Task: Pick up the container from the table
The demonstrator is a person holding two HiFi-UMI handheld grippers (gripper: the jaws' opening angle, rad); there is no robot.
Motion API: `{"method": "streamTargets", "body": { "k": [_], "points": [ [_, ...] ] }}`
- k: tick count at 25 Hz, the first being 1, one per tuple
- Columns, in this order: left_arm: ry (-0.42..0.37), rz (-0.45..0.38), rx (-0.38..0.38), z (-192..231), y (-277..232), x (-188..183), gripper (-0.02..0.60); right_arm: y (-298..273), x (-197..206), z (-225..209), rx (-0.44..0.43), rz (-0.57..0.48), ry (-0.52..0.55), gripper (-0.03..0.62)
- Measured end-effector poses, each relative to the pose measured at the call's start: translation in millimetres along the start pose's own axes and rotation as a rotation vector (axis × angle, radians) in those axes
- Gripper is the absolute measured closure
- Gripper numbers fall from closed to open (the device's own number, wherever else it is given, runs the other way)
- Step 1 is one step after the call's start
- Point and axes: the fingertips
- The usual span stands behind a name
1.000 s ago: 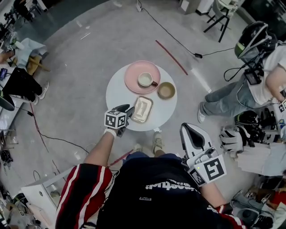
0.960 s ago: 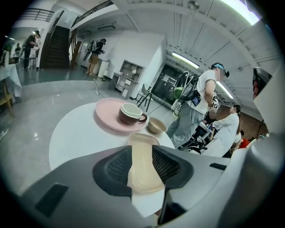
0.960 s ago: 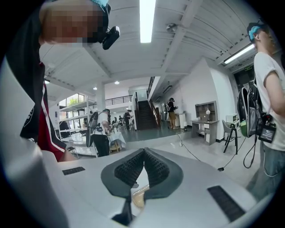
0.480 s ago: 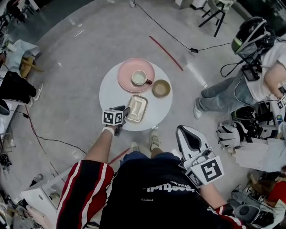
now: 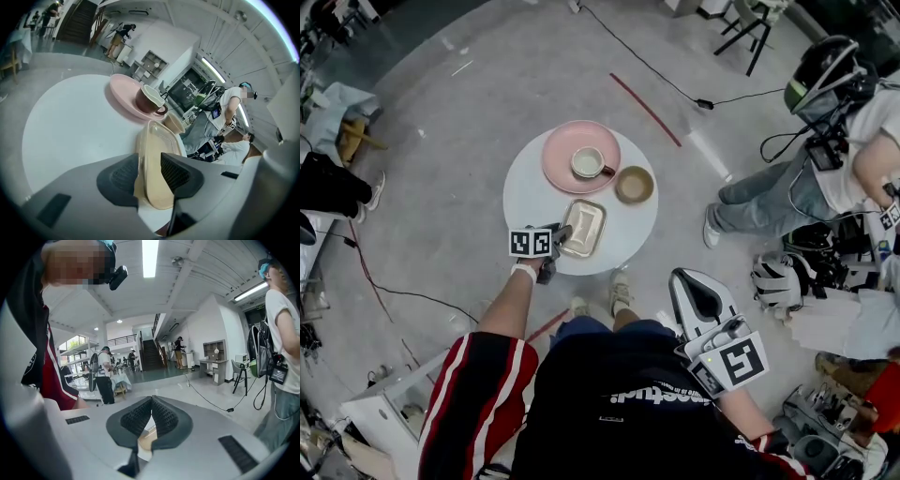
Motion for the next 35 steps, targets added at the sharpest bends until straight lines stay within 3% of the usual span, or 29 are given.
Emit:
{"method": "streamTargets", "body": {
  "k": [7,15,21,28,35],
  "points": [
    [0.099,-0.054,0.066,-10.0,-1.2,4.2,0.468,4.2,9.3,-1.2,-0.025,0.039,0.024,0.58],
    [0.136,-0.103,0.119,-18.9,2.2,4.0,0.517,3.9,14.6,0.0,-0.036,0.045,0.019,0.58],
    [0.14,-0.113,0.13,-23.6,7.1,6.2,0.517,3.0,11.5,3.3,-0.049,0.04,0.016,0.58],
    [0.115,-0.215,0.157,-47.2,27.4,-14.5,0.518,2.8,4.0,3.1,-0.058,0.016,0.017,0.58],
    [0.007,-0.283,0.198,-92.4,67.9,-37.0,0.518,0.3,-13.0,14.8,-0.095,-0.028,0.025,0.58]
  ]
}}
Point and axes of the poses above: the fingertips, and each gripper's own axes: y backward along the fingers, z to its left, x out of its underside, and after that the axes turned 9 degrees about x, right-handed
